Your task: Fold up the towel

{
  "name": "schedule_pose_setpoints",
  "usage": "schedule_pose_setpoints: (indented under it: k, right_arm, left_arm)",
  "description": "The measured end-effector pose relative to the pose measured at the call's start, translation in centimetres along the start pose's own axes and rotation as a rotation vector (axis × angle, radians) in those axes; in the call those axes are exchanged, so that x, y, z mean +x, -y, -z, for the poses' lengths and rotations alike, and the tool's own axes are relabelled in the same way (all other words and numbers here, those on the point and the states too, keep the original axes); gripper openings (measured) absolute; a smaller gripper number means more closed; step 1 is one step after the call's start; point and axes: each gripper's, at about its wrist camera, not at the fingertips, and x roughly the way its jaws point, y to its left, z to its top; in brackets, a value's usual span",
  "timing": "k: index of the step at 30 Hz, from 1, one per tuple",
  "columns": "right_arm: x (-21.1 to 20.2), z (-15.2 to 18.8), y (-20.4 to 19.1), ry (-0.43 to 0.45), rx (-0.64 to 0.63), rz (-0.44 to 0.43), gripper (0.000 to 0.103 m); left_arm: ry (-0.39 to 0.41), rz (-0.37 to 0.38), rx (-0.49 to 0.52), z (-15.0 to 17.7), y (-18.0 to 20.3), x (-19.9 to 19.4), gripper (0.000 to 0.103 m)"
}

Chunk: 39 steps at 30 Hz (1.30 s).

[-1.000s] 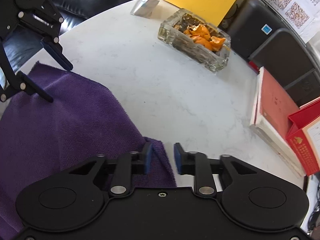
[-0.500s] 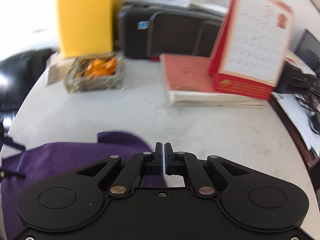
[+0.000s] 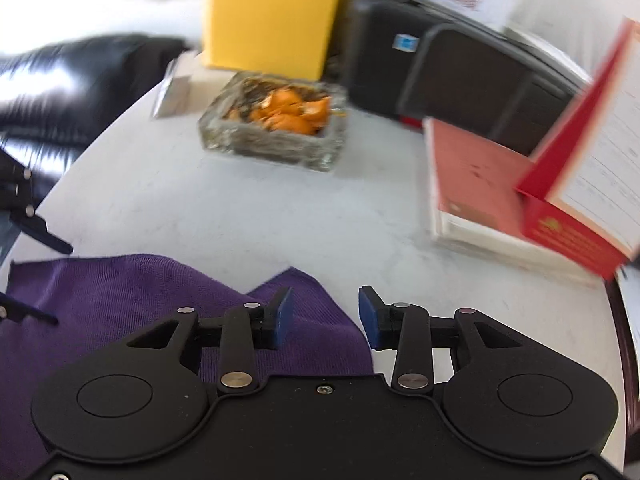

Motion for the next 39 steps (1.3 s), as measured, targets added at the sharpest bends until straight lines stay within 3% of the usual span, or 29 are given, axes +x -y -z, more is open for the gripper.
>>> schedule_pose_setpoints:
  k: [8,11,17,20,22,26,28,31,35,39]
  right_arm:
    - [2.3,-0.9,-1.0,-0.094,-0.121,-0.011,0.036]
    - [2.7,-1.1,-0.7,-0.078,-0.104,-0.014,0.036]
    - [4.2,-2.2,1.0,-0.03,0.007,0.047,0.039]
    - [4.8,-2.4,2.1,-0.008,0.12,0.083,0.048]
    - [4.6,-2.2,3.0,0.002,0.233,0.079,0.048]
    - [-0.6,-0.9,4.7,0.129,0.445,0.07,0.05]
    - [-5.8,1.1,6.0,0.21,0.566,0.09,0.052]
    - [-15.5,6.3,6.4,0.271,0.716,0.209,0.056]
    - [-24.9,13.7,2.4,0.231,0.891,0.396,0.06]
    - [-28.2,21.1,-3.5,0.101,1.064,0.502,0.06]
  left_arm:
    - [0.011,0.003,0.026,0.3,0.1,-0.2,0.046]
    - [0.008,0.01,0.022,0.3,-0.1,-0.2,0.046]
    - [-0.014,0.026,-0.049,0.2,-0.9,0.1,0.047]
    - [-0.026,0.039,-0.114,0.0,-1.7,0.4,0.047]
    - [-0.036,0.037,-0.143,-0.2,-2.1,0.5,0.047]
    - [-0.013,-0.038,-0.137,-0.6,-3.2,-0.1,0.047]
    - [0.011,-0.078,-0.143,-1.0,-4.1,-0.5,0.047]
    - [0.054,-0.11,-0.147,-2.6,-5.2,-0.6,0.047]
    - [0.111,-0.062,-0.085,-5.9,-3.8,0.2,0.047]
    - [0.14,-0.022,0.017,-9.0,-1.0,2.3,0.047]
